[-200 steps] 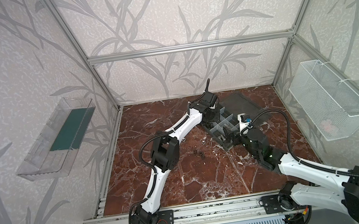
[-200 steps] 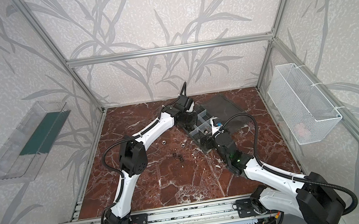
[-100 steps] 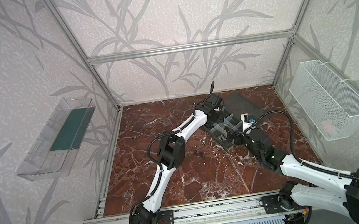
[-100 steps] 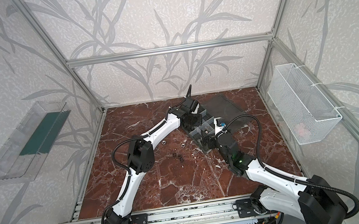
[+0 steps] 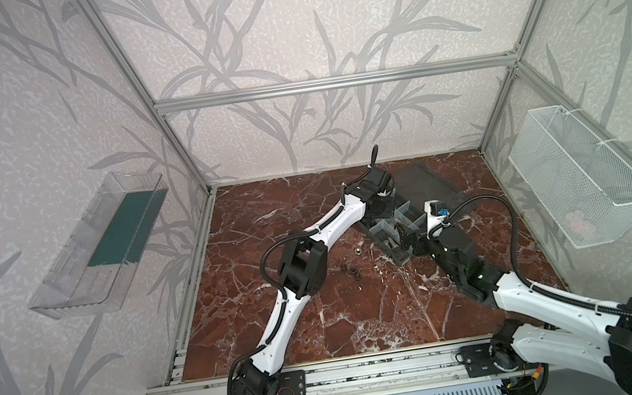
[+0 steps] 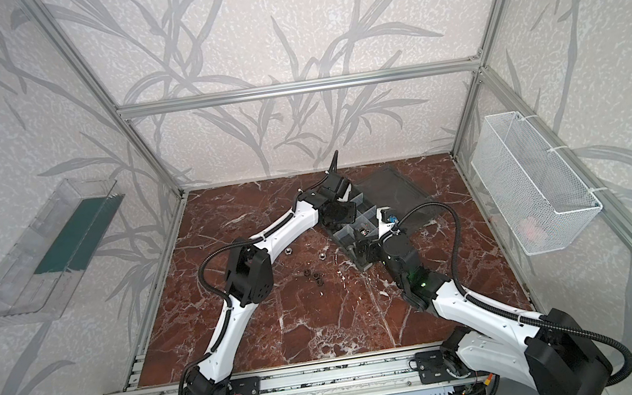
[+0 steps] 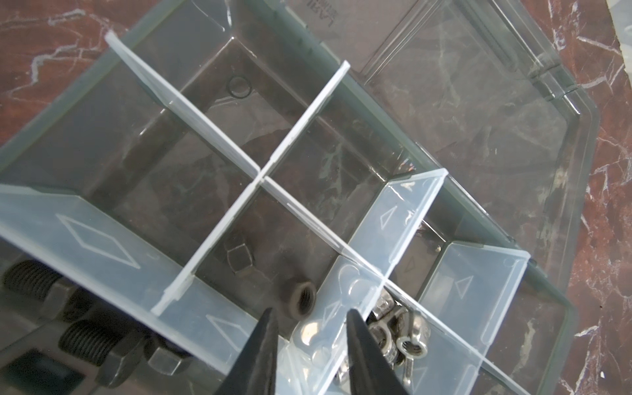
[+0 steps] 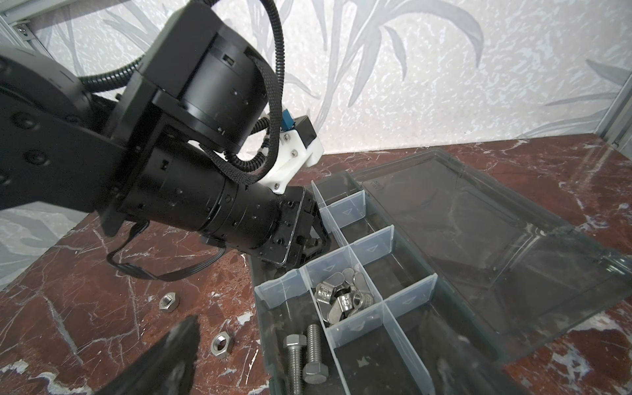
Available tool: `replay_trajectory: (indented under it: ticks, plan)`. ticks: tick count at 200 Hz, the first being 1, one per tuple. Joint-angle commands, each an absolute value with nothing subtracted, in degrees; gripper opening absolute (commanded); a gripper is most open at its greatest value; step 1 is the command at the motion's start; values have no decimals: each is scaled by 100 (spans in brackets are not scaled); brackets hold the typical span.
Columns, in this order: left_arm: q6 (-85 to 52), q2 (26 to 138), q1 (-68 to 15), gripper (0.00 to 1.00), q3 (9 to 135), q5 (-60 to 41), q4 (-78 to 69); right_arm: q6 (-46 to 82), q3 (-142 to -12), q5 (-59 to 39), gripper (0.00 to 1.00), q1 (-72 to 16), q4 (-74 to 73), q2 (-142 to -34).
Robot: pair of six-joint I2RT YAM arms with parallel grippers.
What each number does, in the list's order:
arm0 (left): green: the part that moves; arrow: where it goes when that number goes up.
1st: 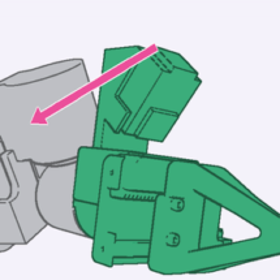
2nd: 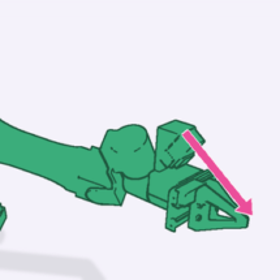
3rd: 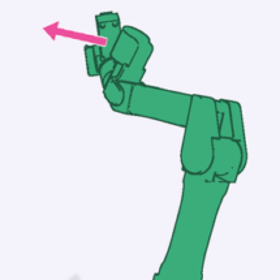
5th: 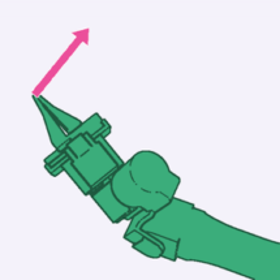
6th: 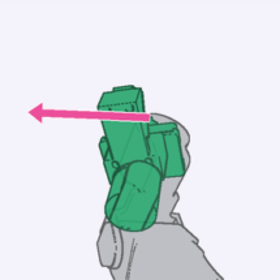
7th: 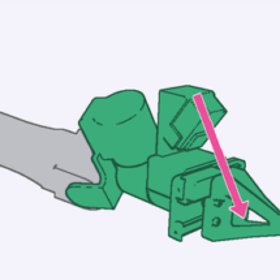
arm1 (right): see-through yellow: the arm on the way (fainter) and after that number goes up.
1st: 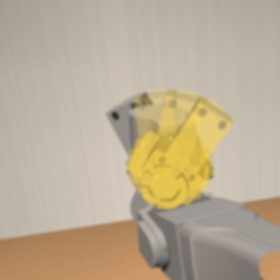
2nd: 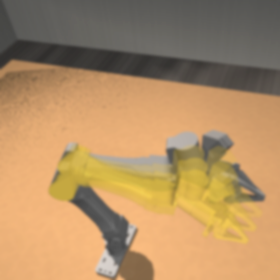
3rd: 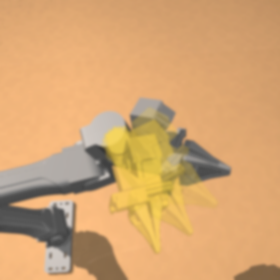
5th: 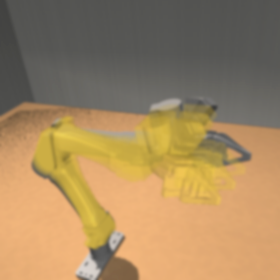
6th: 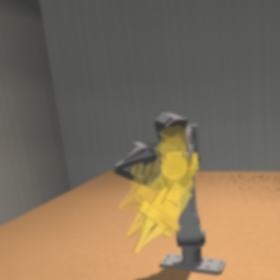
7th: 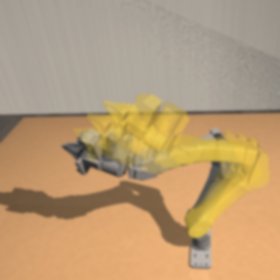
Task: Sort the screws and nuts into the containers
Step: 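Open the left gripper over the black-nut compartment to drop the nut, then withdraw the left gripper from the box while the right gripper moves over the nut pile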
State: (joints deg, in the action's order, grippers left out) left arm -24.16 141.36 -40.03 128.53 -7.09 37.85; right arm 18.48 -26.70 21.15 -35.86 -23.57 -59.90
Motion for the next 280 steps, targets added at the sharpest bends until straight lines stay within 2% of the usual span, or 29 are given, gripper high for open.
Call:
replay_trajectory:
  ticks: [1,63,144,181,280]
  plan:
    - [-2419,14055,-4017,38,12964,-557,4014,1890,-2622,2188,100,-3551,-2365,-5905]
    - [-2360,13781,-3965,50,13042,-417,3954,1863,-2619,2191,99,-3551,-2346,-5867]
    - [-1881,12821,-3756,83,13078,91,4255,1841,-2667,2144,99,-3552,-2270,-5860]
    - [-1492,12096,-3719,99,12533,434,4326,1811,-2803,1944,99,-3553,-2105,-5978]
    - [-1697,9054,-3240,100,8239,536,3018,1348,-3871,1163,99,-3832,-1225,-7319]
